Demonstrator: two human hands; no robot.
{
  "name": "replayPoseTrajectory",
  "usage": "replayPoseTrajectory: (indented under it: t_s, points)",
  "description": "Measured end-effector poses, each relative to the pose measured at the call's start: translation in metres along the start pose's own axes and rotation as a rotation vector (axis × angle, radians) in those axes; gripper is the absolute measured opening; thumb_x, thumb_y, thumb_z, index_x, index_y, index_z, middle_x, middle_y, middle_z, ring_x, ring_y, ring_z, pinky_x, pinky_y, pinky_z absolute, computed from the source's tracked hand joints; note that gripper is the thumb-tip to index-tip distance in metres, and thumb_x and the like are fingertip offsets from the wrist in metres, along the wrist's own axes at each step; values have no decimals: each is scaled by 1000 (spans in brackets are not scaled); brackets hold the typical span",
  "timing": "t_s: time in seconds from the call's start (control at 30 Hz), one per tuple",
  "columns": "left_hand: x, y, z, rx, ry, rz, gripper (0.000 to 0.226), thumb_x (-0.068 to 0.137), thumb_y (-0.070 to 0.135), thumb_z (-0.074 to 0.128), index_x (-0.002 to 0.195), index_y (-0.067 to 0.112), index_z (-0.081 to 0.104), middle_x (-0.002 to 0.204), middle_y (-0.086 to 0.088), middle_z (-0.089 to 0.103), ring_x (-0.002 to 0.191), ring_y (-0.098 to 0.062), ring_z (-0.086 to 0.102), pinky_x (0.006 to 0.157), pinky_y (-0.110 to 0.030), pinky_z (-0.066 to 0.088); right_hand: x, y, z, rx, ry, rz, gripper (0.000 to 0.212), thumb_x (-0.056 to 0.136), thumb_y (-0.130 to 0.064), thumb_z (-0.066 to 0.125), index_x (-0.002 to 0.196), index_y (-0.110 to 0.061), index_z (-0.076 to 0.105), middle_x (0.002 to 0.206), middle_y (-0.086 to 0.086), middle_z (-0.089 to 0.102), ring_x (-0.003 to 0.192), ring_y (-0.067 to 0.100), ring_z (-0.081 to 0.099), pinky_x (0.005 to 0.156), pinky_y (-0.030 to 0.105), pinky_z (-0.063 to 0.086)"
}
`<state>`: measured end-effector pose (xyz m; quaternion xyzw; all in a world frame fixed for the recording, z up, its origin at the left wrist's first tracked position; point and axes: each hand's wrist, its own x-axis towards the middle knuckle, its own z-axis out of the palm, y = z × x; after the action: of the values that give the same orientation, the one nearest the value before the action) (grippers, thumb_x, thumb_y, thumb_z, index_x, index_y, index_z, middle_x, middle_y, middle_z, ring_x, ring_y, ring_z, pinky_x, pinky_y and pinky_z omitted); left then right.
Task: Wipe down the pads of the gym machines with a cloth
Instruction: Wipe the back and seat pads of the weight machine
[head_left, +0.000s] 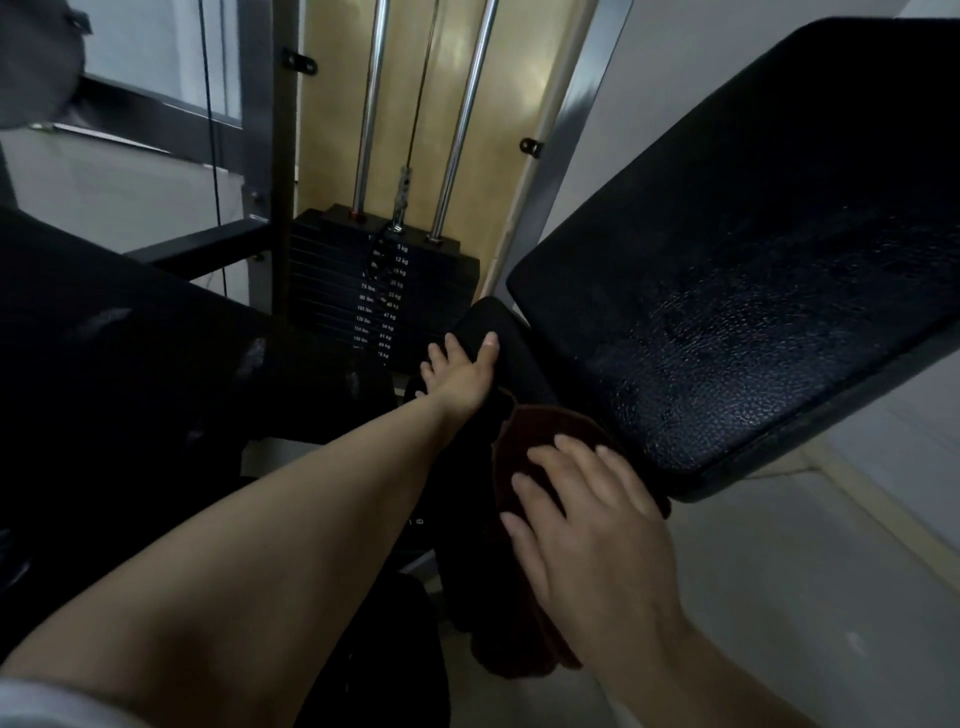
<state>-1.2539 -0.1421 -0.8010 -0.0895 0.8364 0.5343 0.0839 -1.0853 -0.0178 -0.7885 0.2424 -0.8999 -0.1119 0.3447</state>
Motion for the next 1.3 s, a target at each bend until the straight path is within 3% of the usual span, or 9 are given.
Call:
replayPoseTrajectory:
  t_s: [0.23, 0.6, 0.7, 0.8, 0.93, 1.03, 1.1, 1.2, 1.3]
  points:
    - [-22, 7, -2, -58, -49, -7, 73, 97, 60, 21, 152, 21, -7, 159, -10, -14, 146, -30, -13, 116, -48, -4, -36, 41, 0, -70, -13, -360, 41, 89, -47, 48, 121, -24, 58, 131, 2, 53, 125, 19, 44, 112, 37, 22]
    - [-21, -1, -17, -57, -121, -9, 71, 97, 58, 25, 153, 23, -3, 160, -7, -10, 147, -28, -7, 117, -47, -4, -26, -1, 38, -196, -458, -552, 67, 97, -46, 15, 97, -21, 77, 102, 1, 73, 108, 25, 50, 109, 41, 20]
    - [-24, -18, -34, -358, -184, 6, 62, 97, 48, 41, 152, 24, 22, 159, -5, 17, 144, -28, 21, 119, -44, 15, -25, -18, 34, -178, -573, -557, 58, 76, -63, 53, 102, -16, 76, 107, 6, 71, 107, 27, 63, 100, 41, 29]
    - [-40, -31, -40, -788, 117, -7, 30, 94, 24, 52, 121, 15, 64, 123, -9, 63, 112, -24, 59, 105, -41, 43, -20, -29, 30, -72, -582, -501, 69, 51, -62, 81, 94, -9, 77, 104, 14, 71, 103, 31, 66, 97, 42, 40]
    - [-92, -28, -23, -1127, 671, -15, 23, 94, 12, 46, 87, 20, 66, 82, 0, 66, 80, -12, 62, 85, -33, 51, -8, -22, 18, 91, -578, -486, 48, 78, -42, 46, 85, -5, 77, 89, 13, 73, 92, 29, 69, 95, 36, 49]
    - [-160, -35, 17, -1333, 692, 30, 27, 100, 7, 39, 90, 19, 62, 83, -2, 64, 75, -7, 61, 69, -18, 48, 6, -18, -1, 280, -551, -340, 43, 87, -17, 45, 129, -13, 57, 130, -3, 57, 124, 15, 53, 110, 16, 23]
    - [-197, -52, 54, -1231, 740, 116, 32, 99, 5, 42, 96, 29, 62, 101, 0, 65, 94, -11, 63, 82, -22, 50, 16, -11, -7, 467, -521, -219, 50, 99, -11, 36, 148, -20, 29, 145, -13, 33, 138, 5, 30, 106, 6, 9]
    - [-211, -79, 106, -587, 722, 472, 43, 87, 20, 46, 120, 48, 51, 140, 21, 44, 125, -9, 48, 96, -23, 42, 34, -5, -17, 731, -588, 77, 45, 99, -6, 34, 137, -30, 41, 131, -11, 46, 121, 3, 45, 97, 10, 32]
    - [-202, -80, 123, -209, 505, 233, 97, 65, 57, 39, 152, 29, 6, 160, 4, -1, 147, -17, 4, 104, -27, 17, 53, -2, -21, 1016, -659, 343, 37, 100, -5, 39, 117, -36, 48, 121, -10, 55, 118, 6, 51, 95, 15, 38]
